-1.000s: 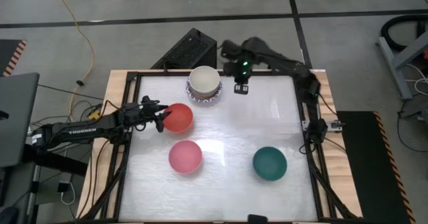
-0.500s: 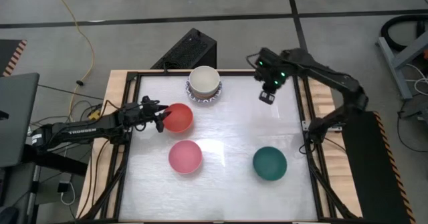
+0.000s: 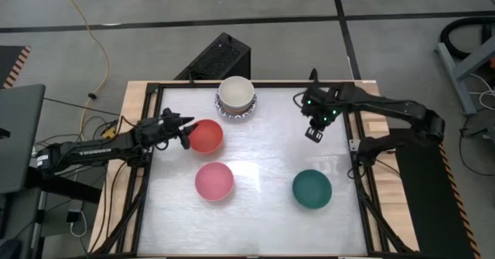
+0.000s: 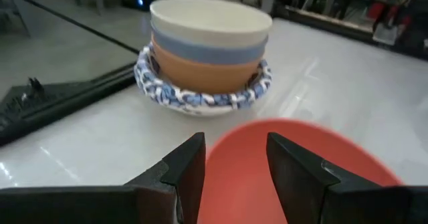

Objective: Nest bowls inside each other
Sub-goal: Stack the green bowl onto the stack of bowls

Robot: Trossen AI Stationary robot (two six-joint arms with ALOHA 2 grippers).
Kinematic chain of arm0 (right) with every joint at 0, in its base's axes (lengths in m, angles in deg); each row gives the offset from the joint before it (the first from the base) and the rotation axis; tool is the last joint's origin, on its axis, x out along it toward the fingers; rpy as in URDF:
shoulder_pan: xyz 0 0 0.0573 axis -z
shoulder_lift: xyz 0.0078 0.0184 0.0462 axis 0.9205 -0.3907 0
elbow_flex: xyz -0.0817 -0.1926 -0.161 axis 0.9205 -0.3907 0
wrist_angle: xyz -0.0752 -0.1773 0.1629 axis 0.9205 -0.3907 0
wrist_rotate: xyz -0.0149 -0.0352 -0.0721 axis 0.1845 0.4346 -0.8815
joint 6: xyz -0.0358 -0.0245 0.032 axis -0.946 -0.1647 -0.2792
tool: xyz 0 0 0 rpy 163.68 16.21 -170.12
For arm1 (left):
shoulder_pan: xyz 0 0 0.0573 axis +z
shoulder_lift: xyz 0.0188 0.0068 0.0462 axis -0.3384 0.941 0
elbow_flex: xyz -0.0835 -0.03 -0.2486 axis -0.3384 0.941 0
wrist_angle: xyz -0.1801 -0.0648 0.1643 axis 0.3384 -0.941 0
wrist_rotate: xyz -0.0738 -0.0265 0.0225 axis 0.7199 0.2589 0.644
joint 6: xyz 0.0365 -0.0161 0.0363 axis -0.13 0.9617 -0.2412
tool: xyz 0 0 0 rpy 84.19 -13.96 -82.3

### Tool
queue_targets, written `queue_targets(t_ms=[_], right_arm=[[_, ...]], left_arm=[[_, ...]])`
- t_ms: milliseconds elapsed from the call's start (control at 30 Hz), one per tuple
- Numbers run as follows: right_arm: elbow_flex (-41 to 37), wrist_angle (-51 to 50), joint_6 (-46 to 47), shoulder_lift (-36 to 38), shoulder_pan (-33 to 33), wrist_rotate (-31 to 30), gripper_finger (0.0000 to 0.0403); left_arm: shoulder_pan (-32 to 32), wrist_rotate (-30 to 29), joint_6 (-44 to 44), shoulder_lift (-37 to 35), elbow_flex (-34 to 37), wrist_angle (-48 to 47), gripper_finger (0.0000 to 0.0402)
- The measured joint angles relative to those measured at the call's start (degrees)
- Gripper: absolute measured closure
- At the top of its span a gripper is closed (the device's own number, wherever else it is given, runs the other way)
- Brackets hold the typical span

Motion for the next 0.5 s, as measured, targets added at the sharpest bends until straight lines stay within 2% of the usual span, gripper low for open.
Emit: queue_targets(t_ms=[300,500], right_arm=[[-5.06,6.68,-0.11,0.0,-6.2,0.23,0.0376],[-5.07,9.27,5.68,0.0,-10.76,0.22,0.0362]], left_arm=[[0.0,-3.09,-7.16,0.02,-4.86,-0.32,0.0253],[0.0,-7.06,-11.78,0.02,-9.37,-6.86,0.025]])
